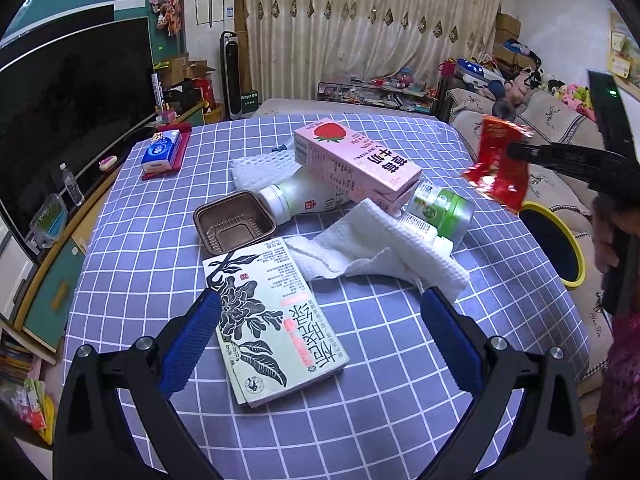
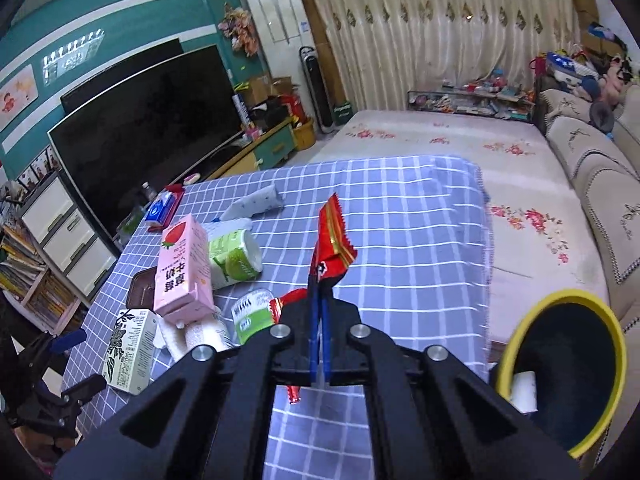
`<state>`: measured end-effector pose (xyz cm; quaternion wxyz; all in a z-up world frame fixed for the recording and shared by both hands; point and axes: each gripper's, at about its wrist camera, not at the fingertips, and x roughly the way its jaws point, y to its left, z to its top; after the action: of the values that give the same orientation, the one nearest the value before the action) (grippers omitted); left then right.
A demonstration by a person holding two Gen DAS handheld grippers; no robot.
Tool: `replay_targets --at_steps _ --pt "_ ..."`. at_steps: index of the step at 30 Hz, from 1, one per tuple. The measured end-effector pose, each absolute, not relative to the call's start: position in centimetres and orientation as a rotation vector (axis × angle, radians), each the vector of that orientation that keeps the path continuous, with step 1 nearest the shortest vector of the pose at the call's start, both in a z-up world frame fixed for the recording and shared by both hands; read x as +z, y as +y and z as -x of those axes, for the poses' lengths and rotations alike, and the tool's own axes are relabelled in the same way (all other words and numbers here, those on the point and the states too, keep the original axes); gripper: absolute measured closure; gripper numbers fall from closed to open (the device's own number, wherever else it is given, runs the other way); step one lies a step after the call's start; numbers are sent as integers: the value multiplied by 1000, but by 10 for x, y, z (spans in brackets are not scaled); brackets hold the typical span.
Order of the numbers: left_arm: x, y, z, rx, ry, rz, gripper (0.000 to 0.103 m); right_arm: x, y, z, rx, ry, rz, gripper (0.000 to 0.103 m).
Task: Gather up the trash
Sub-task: 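Carry the red snack bag to the yellow bin and open the right gripper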
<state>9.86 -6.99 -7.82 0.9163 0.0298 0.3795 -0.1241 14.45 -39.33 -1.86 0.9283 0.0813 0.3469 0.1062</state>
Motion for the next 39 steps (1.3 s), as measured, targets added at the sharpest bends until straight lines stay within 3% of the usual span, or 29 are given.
replay_targets --at_steps 10,32,33,35,37,39 --pt "-72 -75 -98 -282 778 -25 5 -17 -484 -101 -55 670 -202 101" --pt "-76 -83 -100 -239 789 -37 5 -138 -590 -122 -397 935 -246 99" --pt "-77 -84 -101 -239 793 -36 5 -140 -590 -122 -394 941 -246 96" --pt "-79 -84 -104 -237 797 -36 5 -141 -587 -124 -394 947 -246 73" --pt "-81 -84 -105 -235 801 -36 5 -139 -587 -123 -396 933 -251 58" --pt "-84 -83 -107 -231 805 -32 5 -135 -586 -121 -407 917 -251 53"
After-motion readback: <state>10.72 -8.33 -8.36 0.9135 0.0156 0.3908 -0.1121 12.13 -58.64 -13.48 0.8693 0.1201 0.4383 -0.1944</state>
